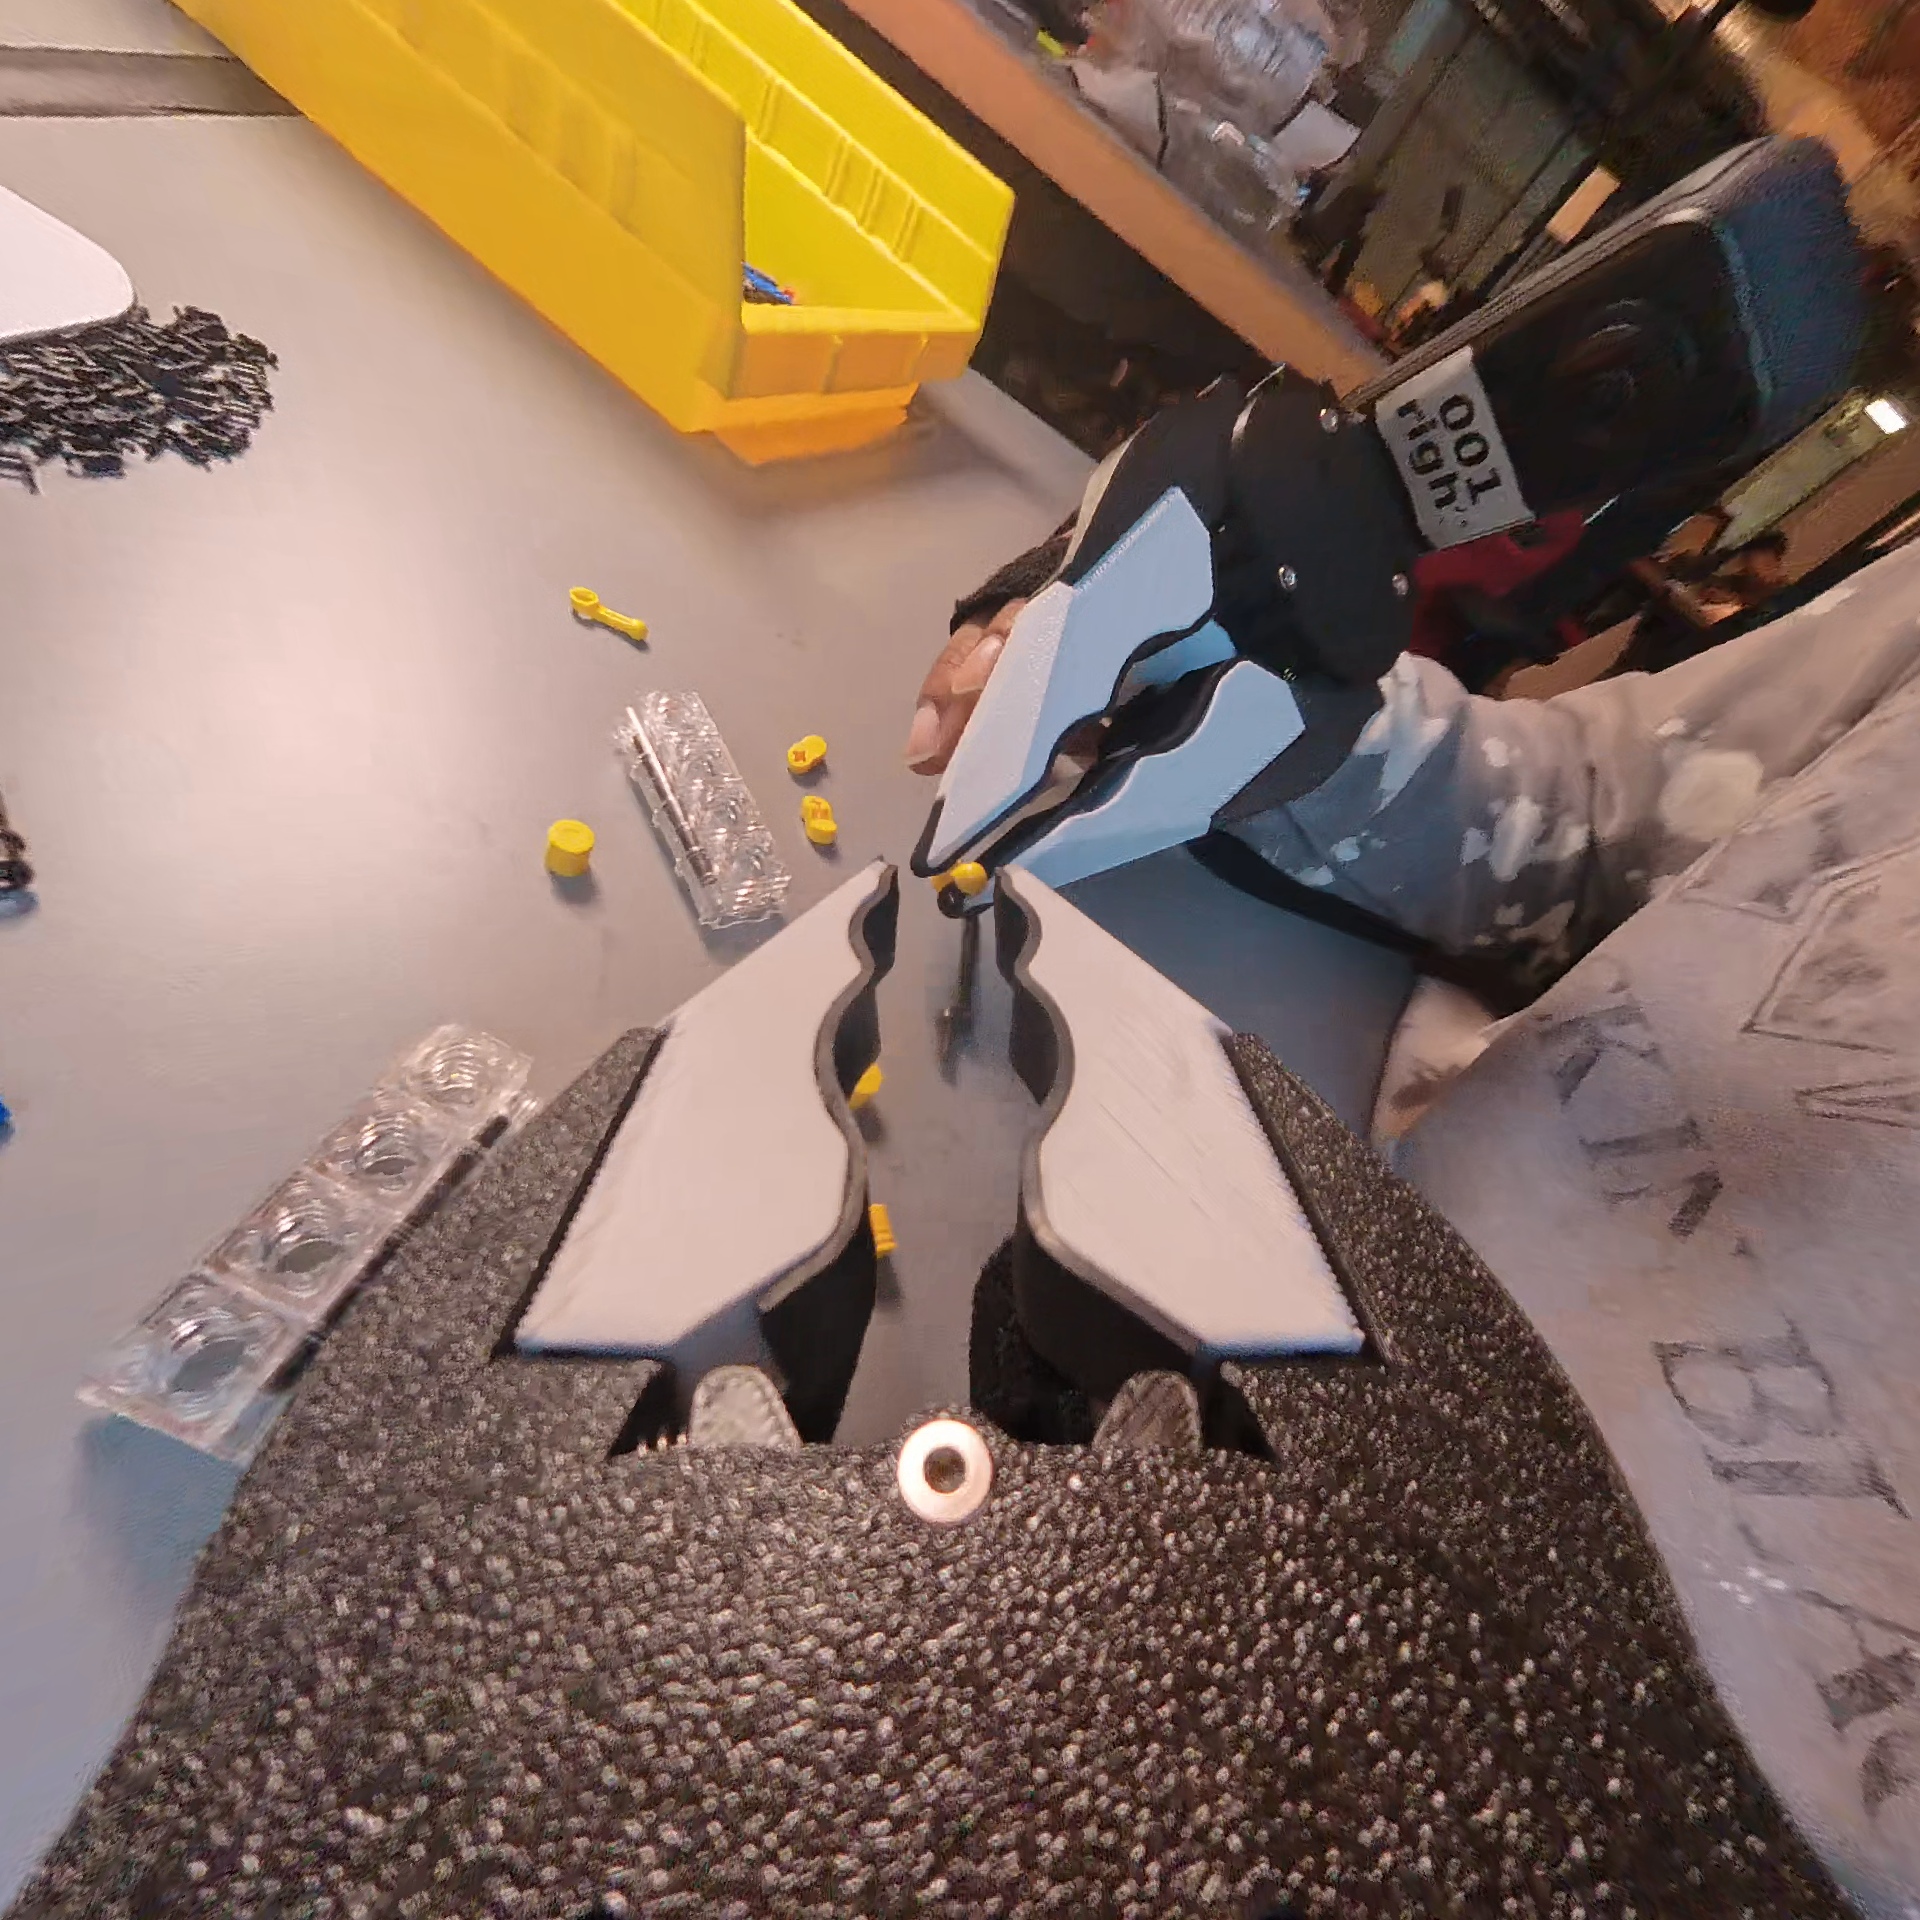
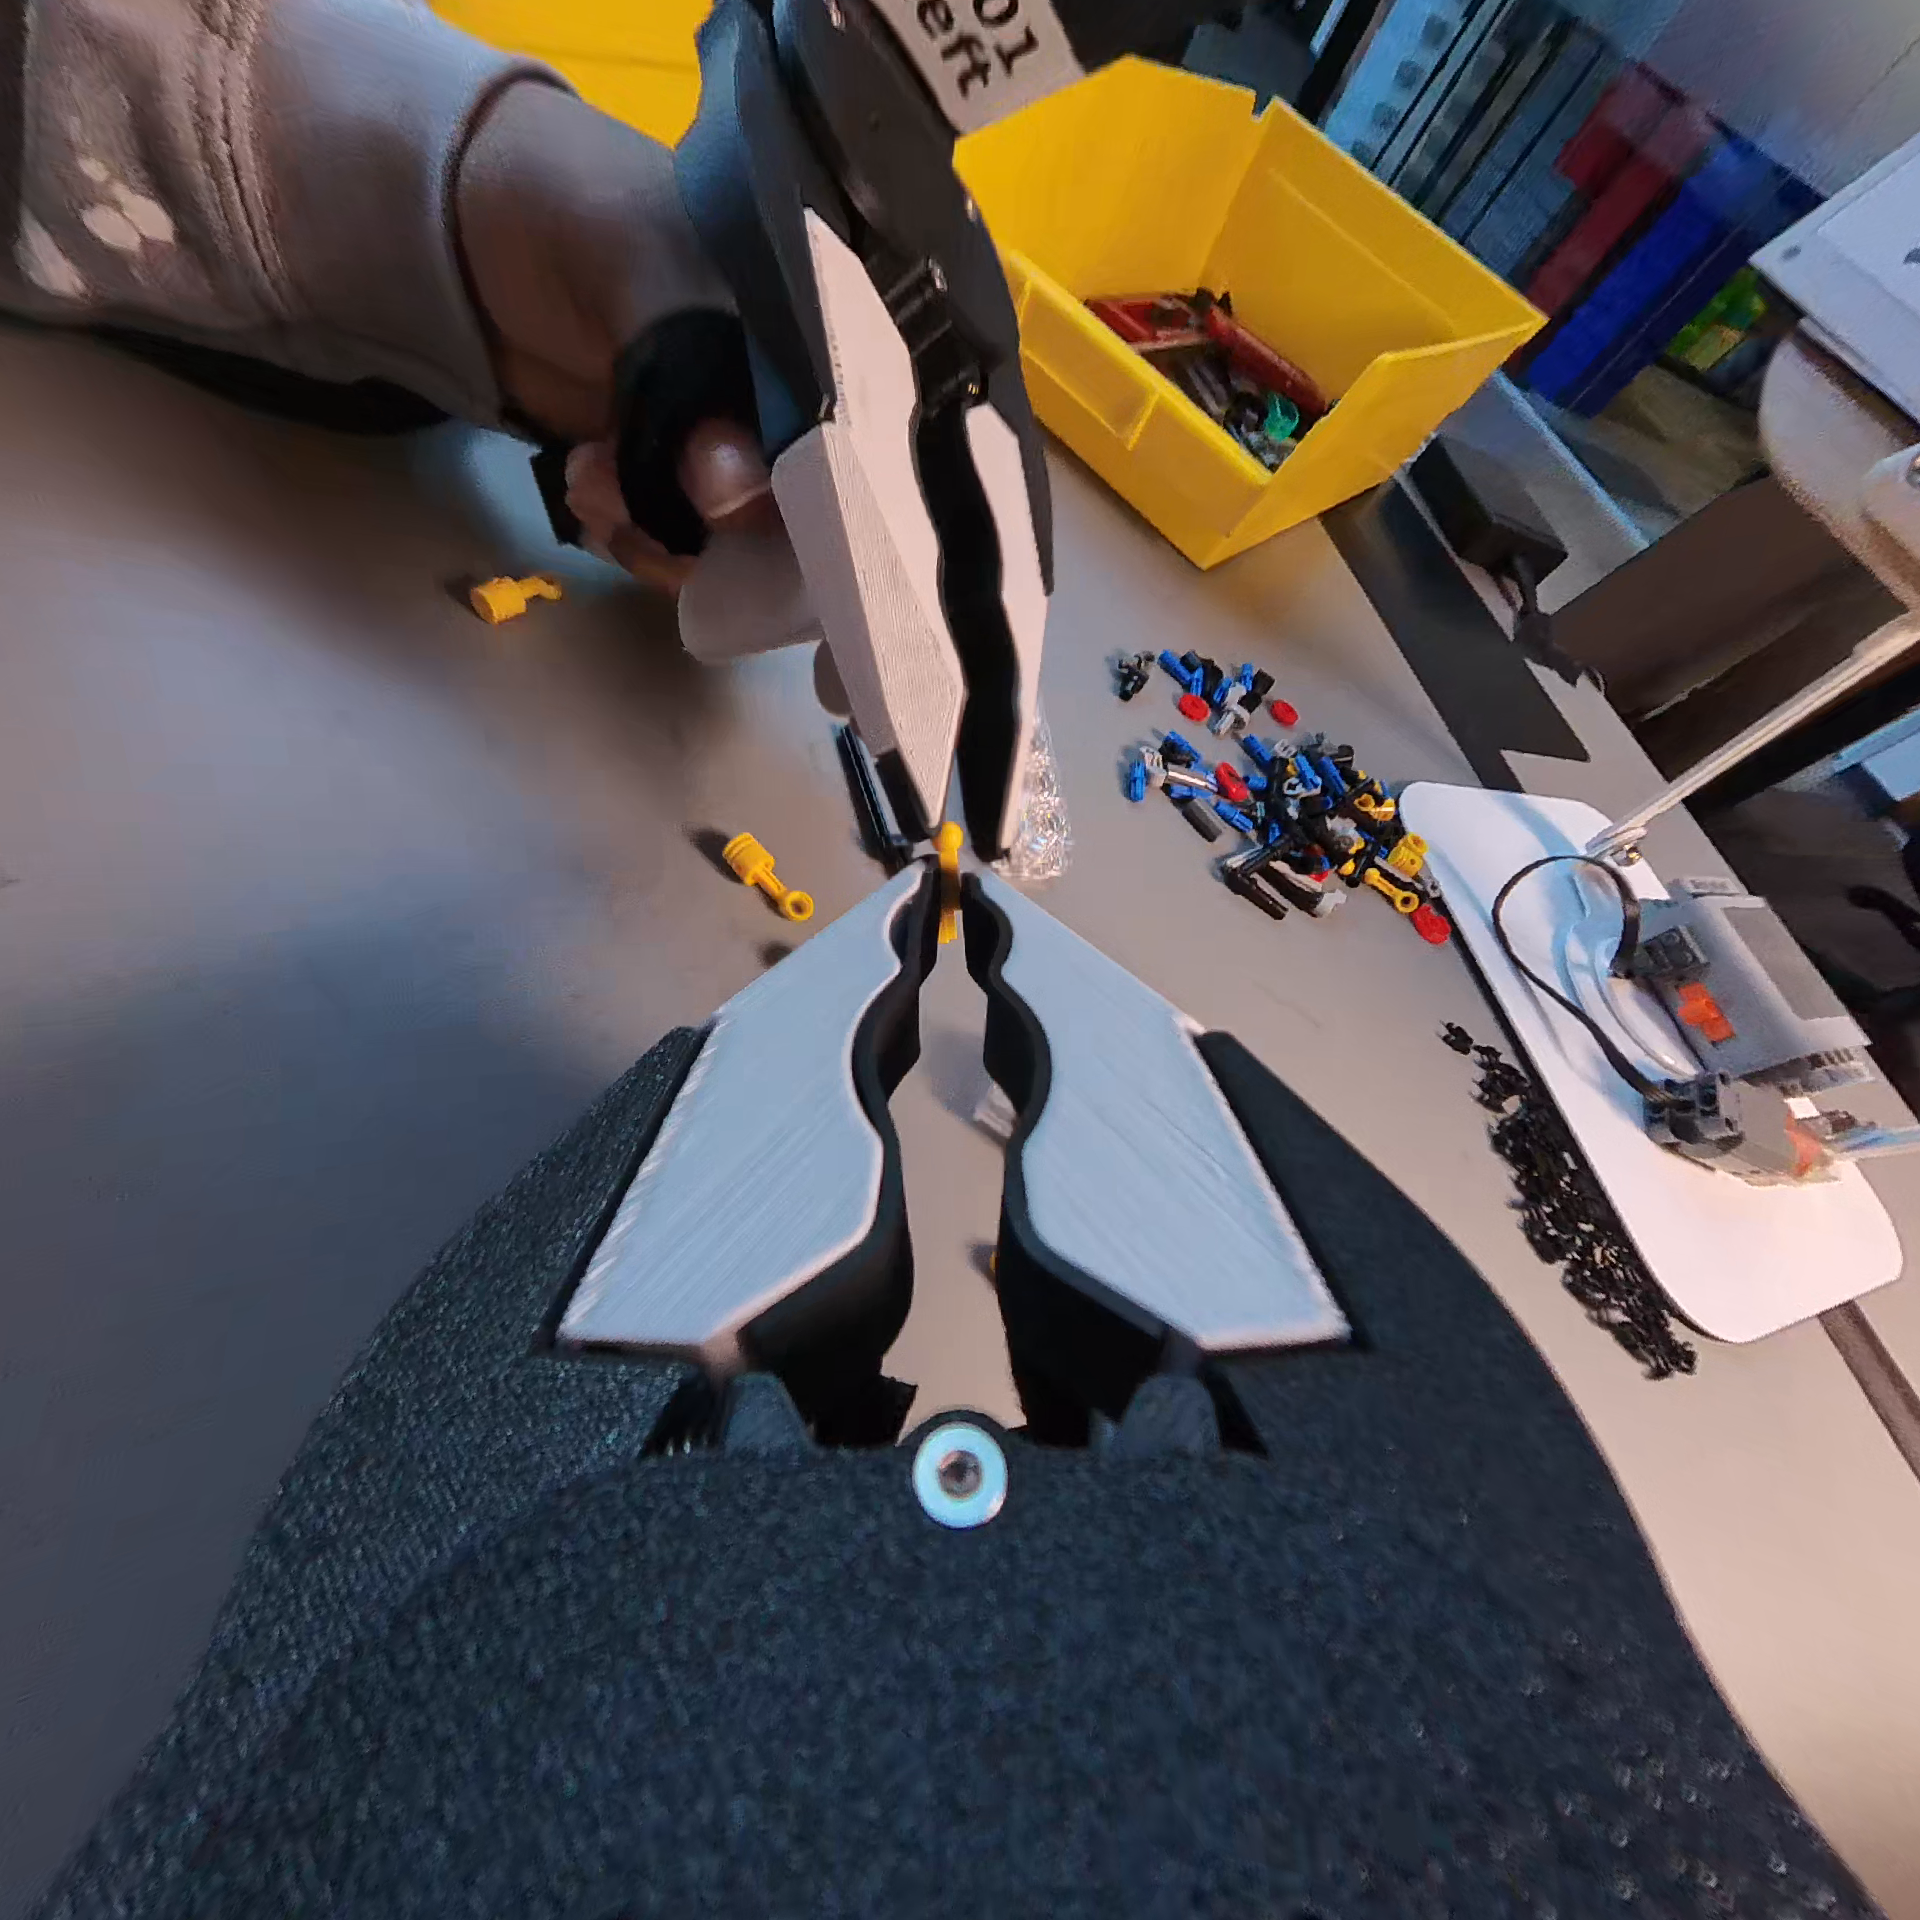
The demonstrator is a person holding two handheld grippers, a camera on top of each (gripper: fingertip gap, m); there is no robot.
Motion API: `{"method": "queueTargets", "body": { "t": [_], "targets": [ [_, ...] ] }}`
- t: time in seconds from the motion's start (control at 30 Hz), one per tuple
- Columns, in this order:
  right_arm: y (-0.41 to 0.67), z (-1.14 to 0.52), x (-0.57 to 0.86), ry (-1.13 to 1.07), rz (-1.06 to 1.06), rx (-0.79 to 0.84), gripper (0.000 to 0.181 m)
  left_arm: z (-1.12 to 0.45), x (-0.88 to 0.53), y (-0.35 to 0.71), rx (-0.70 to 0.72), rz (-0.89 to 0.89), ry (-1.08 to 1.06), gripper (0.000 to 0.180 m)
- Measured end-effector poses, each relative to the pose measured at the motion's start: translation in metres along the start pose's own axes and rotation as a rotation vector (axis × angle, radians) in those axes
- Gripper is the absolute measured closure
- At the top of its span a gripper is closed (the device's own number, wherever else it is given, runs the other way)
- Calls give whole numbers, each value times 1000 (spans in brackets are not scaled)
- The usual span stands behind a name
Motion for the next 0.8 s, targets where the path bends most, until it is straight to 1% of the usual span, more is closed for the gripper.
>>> {"method": "queueTargets", "body": {
  "t": [0.2, 0.33, 0.47, 0.63, 0.8],
  "targets": [
    [7, 4, 0, -36, 33, 36, 178, 3, 5, 5, 65, 18, -53, 177],
    [15, 10, 1, -24, -3, 121, 178, 7, 7, 10, 135, 64, -122, 177],
    [25, 19, 2, 34, -91, 267, 178, 12, 13, 16, 240, 106, -232, 178],
    [34, 27, 1, 117, -198, 401, 171, 16, 21, 23, 361, 150, -348, 178],
    [40, 30, 1, 116, -209, 447, 172, 18, 24, 26, 416, 172, -402, 178]
  ]
}}
Point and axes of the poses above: each gripper's, where its closed fingertips meet, z back along the fingers, y out of its top, x = y × z across the jaws, the point moved 7 cm from there along z, back along the fingers, and after that the axes turned 7 degrees about -z, right-handed, at the moved point
